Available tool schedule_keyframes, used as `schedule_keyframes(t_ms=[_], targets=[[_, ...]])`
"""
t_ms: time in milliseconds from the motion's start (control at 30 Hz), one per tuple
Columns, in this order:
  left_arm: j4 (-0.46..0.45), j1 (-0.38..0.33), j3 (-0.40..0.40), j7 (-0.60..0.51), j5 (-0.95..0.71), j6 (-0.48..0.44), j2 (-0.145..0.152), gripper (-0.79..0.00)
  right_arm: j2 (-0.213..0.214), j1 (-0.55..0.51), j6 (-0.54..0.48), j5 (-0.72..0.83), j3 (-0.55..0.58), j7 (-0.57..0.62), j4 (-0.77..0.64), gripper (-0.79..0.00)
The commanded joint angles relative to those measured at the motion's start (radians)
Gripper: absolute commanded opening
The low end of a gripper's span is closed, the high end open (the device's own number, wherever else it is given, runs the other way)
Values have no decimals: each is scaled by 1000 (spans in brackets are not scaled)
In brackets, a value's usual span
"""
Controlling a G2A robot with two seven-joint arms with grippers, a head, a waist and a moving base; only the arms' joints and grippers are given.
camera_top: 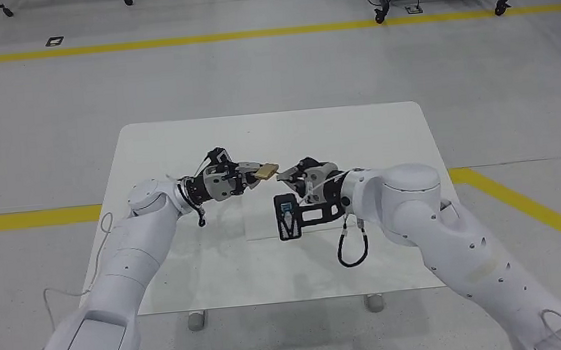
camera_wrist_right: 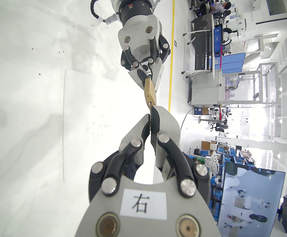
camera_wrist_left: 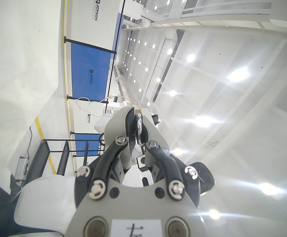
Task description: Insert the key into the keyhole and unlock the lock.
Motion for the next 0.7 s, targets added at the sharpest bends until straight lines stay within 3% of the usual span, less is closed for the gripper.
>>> schedule_keyframes(t_ms=[0,667], targets=[[1,-1,0,0,4,-1,0,-785,0,1,-1,-2,1,-7,3,-785],[0,-3,-12,-35,12,9,-1,-785,-7,22,-9,5,-6,-40,24,-785]])
